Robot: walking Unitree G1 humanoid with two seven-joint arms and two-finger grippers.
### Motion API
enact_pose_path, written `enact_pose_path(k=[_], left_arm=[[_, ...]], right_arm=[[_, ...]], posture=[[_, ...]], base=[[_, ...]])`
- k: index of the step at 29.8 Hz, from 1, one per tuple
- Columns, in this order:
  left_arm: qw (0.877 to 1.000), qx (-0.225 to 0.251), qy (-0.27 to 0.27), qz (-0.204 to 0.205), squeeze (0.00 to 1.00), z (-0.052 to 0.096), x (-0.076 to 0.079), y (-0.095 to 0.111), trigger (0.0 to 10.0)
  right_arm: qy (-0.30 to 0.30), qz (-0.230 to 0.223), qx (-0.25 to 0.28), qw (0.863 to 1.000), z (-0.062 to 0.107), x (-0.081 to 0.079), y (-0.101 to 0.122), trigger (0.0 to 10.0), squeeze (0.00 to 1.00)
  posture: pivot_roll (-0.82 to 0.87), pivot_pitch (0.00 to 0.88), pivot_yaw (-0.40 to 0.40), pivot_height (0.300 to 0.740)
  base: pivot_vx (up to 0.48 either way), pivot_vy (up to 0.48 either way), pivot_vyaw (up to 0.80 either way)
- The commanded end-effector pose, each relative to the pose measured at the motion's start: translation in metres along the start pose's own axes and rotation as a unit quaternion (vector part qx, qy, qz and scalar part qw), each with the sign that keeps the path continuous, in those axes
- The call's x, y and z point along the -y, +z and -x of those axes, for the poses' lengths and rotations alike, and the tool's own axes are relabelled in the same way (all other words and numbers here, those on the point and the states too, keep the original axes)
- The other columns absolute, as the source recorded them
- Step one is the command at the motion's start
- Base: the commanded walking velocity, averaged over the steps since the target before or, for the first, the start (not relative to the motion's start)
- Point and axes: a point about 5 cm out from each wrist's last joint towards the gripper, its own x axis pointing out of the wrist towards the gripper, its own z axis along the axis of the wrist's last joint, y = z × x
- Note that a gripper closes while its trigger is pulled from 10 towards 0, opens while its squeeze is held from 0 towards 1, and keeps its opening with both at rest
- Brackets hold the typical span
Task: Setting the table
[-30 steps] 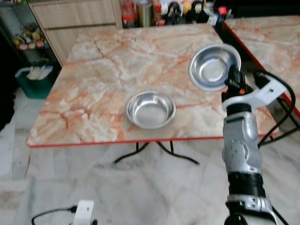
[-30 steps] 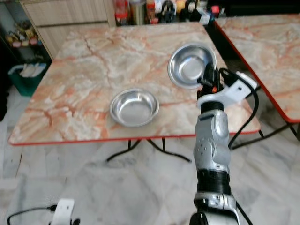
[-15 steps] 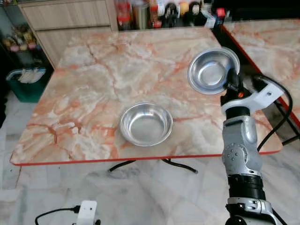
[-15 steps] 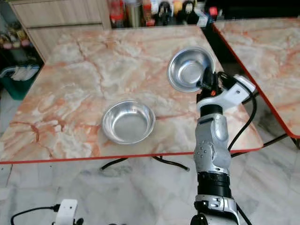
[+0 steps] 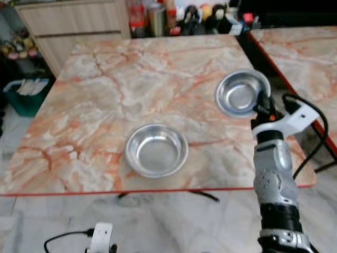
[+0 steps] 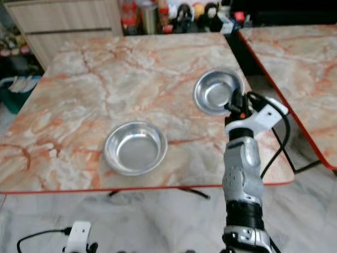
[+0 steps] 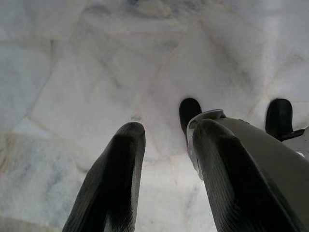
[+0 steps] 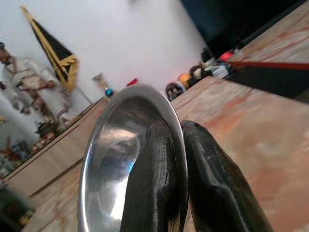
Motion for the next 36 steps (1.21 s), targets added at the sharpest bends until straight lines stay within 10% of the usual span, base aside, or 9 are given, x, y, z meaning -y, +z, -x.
enact_pose_path(k=[1,19,36], left_arm=[[1.0,-0.019,0.008,0.009,0.0,0.002,-0.0029,-0.0094,10.0],[1.0,-0.025,0.012,0.006,0.0,0.0027,-0.0049,-0.0119,10.0],[1.0,-0.018,0.01,0.007,0.0,0.0022,-0.0054,-0.0092,10.0]], right_arm=[[0.008,0.002,0.006,1.0,-0.0018,-0.003,0.0038,10.0,0.0],[0.004,-0.001,0.007,1.0,-0.003,-0.0031,0.0042,10.0,0.0],[-0.007,0.001,0.002,1.0,-0.0007,0.0027,0.0007,10.0,0.0]], posture=[[-0.01,0.116,0.035,0.74],[0.0,0.12,0.036,0.74],[0.0,0.126,0.041,0.74]], base=[[0.0,0.337,0.0],[0.0,0.472,0.0],[0.0,0.0,0.0]])
